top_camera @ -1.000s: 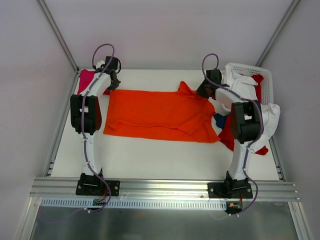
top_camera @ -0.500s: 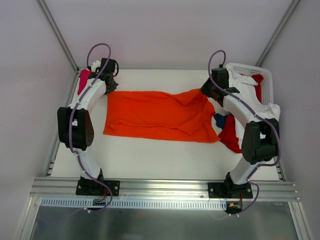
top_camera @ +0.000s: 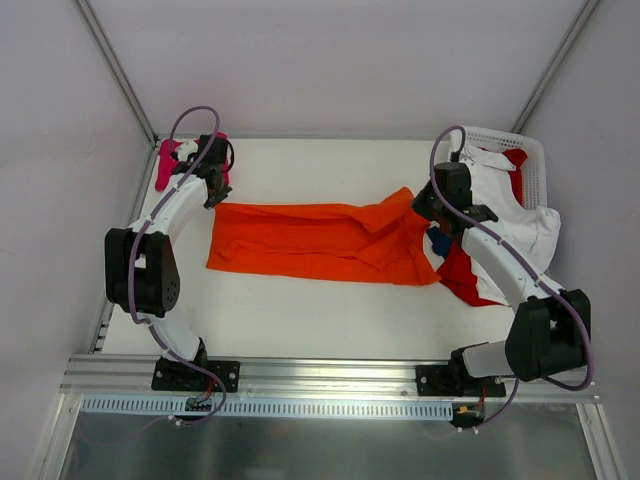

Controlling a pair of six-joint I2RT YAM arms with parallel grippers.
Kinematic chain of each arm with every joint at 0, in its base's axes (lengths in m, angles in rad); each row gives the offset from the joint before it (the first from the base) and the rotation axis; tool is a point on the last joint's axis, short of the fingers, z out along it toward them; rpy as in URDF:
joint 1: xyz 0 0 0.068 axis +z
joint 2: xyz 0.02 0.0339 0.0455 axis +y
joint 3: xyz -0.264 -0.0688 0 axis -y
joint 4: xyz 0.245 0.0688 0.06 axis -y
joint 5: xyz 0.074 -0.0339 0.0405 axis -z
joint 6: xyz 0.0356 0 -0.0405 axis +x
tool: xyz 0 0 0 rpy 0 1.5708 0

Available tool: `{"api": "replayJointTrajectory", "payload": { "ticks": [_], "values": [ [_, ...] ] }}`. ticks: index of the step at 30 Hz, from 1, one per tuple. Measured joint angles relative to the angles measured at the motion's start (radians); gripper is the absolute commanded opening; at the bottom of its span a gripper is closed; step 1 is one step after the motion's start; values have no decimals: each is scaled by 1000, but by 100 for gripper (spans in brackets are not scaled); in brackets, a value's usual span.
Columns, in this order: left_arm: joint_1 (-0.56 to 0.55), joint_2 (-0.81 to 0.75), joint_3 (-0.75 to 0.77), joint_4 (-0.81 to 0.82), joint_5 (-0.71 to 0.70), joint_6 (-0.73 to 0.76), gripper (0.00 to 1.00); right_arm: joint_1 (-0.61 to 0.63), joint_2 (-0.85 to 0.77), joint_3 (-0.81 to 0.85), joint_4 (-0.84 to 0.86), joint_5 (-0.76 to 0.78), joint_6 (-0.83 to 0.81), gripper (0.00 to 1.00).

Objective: Fold and stack the t-shirts
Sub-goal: Fold the other side of the tshirt into a rectangle

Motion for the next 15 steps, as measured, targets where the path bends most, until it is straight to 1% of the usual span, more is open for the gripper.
{"api": "replayJointTrajectory", "payload": {
  "ticks": [6, 15],
  "values": [
    [0, -8, -49, 6, -1, 0, 0, 3, -103, -105, -9, 16, -2, 1],
    [2, 8, -56, 18, -1, 1, 0, 18, -203, -253, -32, 14, 7, 1]
  ]
}}
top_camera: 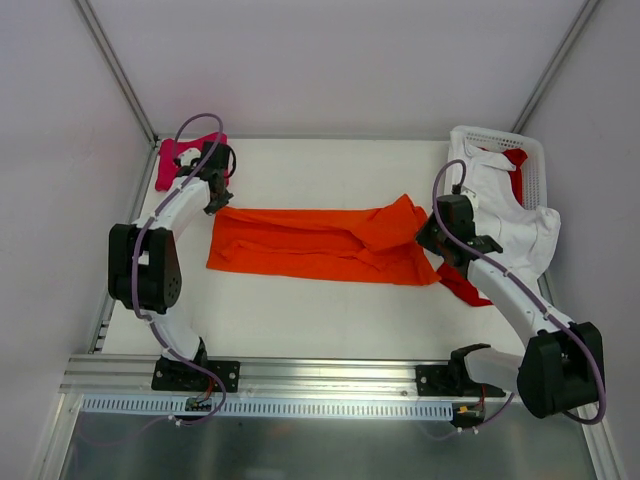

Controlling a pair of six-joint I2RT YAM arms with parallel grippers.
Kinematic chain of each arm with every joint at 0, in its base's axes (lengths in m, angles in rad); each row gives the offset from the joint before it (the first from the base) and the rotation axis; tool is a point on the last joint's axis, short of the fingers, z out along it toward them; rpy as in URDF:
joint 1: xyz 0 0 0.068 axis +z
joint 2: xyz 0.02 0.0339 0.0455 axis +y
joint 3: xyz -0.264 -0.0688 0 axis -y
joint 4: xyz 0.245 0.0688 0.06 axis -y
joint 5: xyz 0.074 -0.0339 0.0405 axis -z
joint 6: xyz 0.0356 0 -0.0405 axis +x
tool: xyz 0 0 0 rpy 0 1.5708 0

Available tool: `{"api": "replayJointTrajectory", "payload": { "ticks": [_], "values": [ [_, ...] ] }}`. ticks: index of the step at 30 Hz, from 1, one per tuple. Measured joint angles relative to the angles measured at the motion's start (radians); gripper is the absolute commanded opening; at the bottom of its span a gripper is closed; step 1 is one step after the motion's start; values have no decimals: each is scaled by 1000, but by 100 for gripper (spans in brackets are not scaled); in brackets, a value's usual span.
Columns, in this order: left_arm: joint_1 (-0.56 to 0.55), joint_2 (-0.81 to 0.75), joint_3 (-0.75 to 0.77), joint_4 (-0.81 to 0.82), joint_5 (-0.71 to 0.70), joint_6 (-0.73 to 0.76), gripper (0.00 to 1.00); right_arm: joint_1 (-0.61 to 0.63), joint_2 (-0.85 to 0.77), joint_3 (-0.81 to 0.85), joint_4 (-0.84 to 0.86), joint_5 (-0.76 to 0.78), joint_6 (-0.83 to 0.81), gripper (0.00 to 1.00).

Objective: Fold and stack the t-shirts
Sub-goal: Fold the other side of the tshirt into a rectangle

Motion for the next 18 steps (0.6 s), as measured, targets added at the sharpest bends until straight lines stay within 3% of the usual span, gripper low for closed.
{"api": "replayJointTrajectory", "payload": {
  "ticks": [8, 15, 16, 17, 18],
  "values": [
    [0, 77, 0, 10, 3, 3, 0, 8, -36, -122, 10, -6, 31, 0],
    [0, 103, 0, 16, 3, 6, 0, 10, 37, -201, 42, -22, 51, 1],
    [0, 103, 0, 16, 3, 6, 6, 11, 48, -212, 50, -26, 55, 5],
    [0, 103, -1, 17, 3, 8, 18, 12, 53, -219, 56, -27, 57, 18],
    [0, 103, -4, 21, 2, 13, 36, 13, 59, -227, 60, -29, 65, 57]
  ]
}}
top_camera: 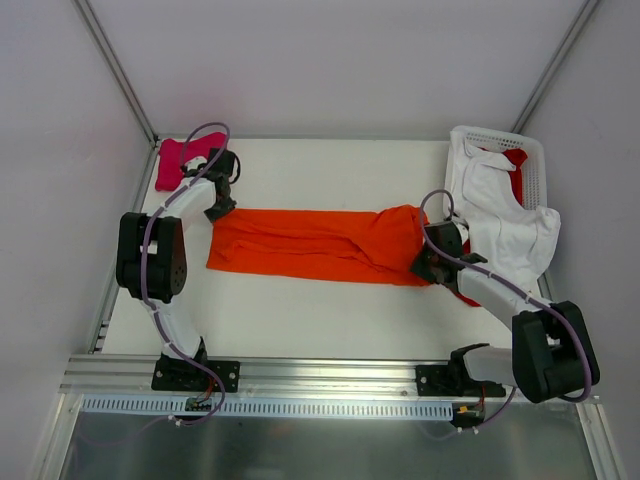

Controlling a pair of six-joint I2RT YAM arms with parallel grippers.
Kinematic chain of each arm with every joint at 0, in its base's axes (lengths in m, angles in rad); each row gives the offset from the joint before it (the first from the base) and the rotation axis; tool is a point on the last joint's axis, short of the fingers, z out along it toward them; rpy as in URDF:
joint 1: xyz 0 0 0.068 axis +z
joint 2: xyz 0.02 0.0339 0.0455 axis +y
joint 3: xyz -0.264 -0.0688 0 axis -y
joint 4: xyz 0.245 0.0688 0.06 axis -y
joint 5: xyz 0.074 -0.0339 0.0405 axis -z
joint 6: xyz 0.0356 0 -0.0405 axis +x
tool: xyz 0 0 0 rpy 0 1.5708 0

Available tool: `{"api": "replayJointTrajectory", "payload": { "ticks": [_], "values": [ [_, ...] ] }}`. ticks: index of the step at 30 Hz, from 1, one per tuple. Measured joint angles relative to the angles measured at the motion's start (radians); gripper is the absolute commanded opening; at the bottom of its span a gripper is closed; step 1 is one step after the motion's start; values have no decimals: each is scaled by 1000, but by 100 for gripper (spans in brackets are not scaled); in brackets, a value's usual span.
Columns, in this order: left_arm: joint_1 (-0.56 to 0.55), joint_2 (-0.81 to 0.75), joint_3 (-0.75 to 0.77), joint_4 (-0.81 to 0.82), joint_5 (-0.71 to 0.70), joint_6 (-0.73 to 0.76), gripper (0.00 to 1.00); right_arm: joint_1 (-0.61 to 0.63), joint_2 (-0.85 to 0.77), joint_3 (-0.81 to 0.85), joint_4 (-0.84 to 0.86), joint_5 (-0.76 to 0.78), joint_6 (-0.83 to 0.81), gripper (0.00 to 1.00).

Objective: Fold and stack the t-shirts
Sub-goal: Fold the other side of the tshirt into a rectangle, then rotate the tshirt 90 degrees

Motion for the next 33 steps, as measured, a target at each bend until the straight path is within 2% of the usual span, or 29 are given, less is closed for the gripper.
{"api": "replayJointTrajectory", "payload": {
  "ticks": [1, 3, 4, 5, 12, 15, 19, 22, 24, 26, 33],
  "values": [
    [0, 0, -6, 4, 0, 5, 65, 1, 4, -4, 1, 1, 3, 72],
    [0, -1, -28, 10, 0, -1, 80, 4, 9, -11, 4, 0, 9, 93],
    [0, -2, -37, 8, 0, -5, 84, 8, 9, -11, 5, 1, 12, 99],
    [0, -6, -50, 8, 0, -8, 87, 13, 6, -11, 11, 3, 11, 99],
    [-45, -172, -61, -17, -20, -4, 88, 42, -91, -2, -66, 42, 6, 99],
    [-119, -229, 47, -13, -2, 31, 87, 65, -178, 44, -129, 65, 3, 100],
    [-185, -200, 225, 43, 163, 102, 84, 90, -269, 147, -175, 93, -18, 98],
    [-217, -91, 356, 93, 331, 165, 83, 95, -304, 187, -182, 108, -39, 78],
    [-237, 21, 447, 122, 461, 201, 82, 95, -326, 188, -195, 117, -58, 37],
    [-259, 151, 541, 136, 601, 231, 79, 96, -346, 179, -209, 126, -66, 1],
    [-399, 596, 803, 136, 1053, 294, 71, 96, -460, 121, -274, 189, -71, 0]
  ]
}}
